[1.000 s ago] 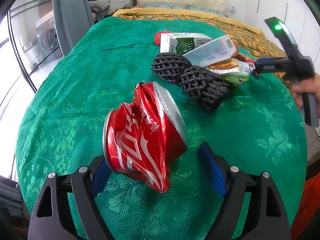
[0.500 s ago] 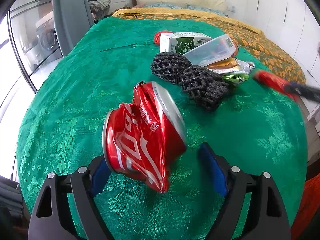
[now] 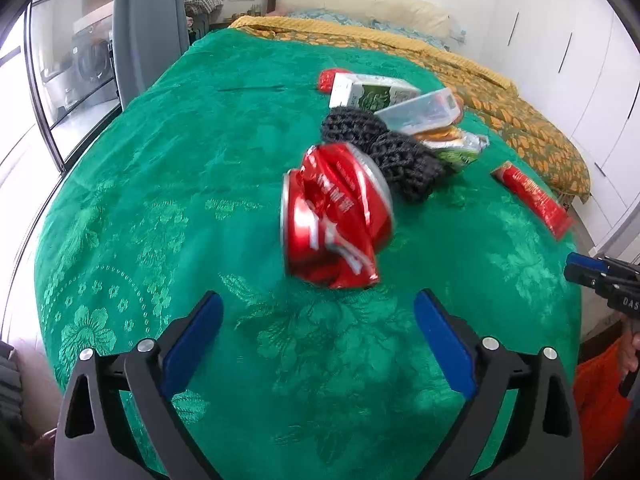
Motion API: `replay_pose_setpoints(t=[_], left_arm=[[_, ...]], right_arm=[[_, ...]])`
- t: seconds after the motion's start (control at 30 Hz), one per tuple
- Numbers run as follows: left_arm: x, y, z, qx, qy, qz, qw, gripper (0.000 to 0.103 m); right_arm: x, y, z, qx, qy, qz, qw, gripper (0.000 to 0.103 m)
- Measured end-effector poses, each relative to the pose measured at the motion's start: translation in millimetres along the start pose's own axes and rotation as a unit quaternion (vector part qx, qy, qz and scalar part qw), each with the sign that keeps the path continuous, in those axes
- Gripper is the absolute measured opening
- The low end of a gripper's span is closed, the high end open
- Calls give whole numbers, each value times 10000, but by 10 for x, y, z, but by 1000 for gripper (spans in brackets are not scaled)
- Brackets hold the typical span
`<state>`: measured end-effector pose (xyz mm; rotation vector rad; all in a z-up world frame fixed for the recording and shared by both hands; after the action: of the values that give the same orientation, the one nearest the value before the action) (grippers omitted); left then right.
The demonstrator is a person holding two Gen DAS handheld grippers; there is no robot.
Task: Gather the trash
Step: 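Grasp the red snack stick with the right gripper while the left gripper holds the red can, then carry the red can and snack stick over the wastebasket and open both grippers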
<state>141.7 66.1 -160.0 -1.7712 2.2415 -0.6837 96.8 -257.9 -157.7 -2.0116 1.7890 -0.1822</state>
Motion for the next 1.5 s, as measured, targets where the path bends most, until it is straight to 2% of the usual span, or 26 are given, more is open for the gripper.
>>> replay_pose_setpoints(t=[0.03,0.1,0.2,0.27,0.3,0.37,0.47,0.5,0.53,0.57,0.63,0.67,0.93,1.17,1.3,1.5], left_arm=[[28,-22,-17,49,35,-26,10000,96],[81,-85,-22,110,27,-67,9999,97],[135,-197,35,113,-160,-177,9997,97],[134,-265,101,67,-274,-293,9992,97],[129,-301,131,38,-352,-345,9988,97],[108,-348,160,7,-496,-385,9980,97],[88,-402,206,-72,-625,-395,9972,96],[86,-414,223,-111,-641,-385,9971,93],[90,-428,240,-156,-648,-364,9971,85],[91,-431,256,-206,-652,-329,9971,82],[90,-426,259,-245,-594,-272,9976,60],[88,-415,259,-257,-565,-254,9978,57],[210,-196,29,164,-175,42,9997,55],[743,-69,-183,302,263,459,9981,54],[1313,-87,-205,207,713,812,9939,55],[2233,-97,-91,-56,1319,1394,9814,55]], right_arm=[[43,-39,-21,16,29,27,10000,85],[114,-128,-122,243,145,97,9996,89],[131,-376,-128,182,223,-45,9996,88],[124,-534,-65,69,298,-101,9995,79],[111,-682,10,-59,374,-154,9992,69],[89,-871,138,-290,514,-271,9979,65],[162,-1034,284,-544,579,-218,9966,41],[192,-1079,353,-692,555,-173,9959,25],[216,-1093,395,-782,497,-135,9956,18],[228,-1098,399,-800,451,-107,9957,16],[223,-1044,310,-683,345,-104,9970,14],[212,-1018,270,-631,300,-101,9975,14],[85,-582,-115,-135,-300,-85,9994,14],[234,-319,-264,210,-682,231,9972,14],[592,-183,-463,476,-631,587,9951,14],[1371,86,-692,647,-53,1194,9907,14]])
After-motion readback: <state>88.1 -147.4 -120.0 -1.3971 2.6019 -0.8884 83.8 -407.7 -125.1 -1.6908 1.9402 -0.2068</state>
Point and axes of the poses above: each gripper's, at about its wrist camera, not at the fingertips, and z roughly the way its jaws point, x to its right, y to its underside, the point moved 2 cm from there along z, roughly the way its jaws point, and after that the axes turned 11 degrees about -x, right-handed, at the moved point
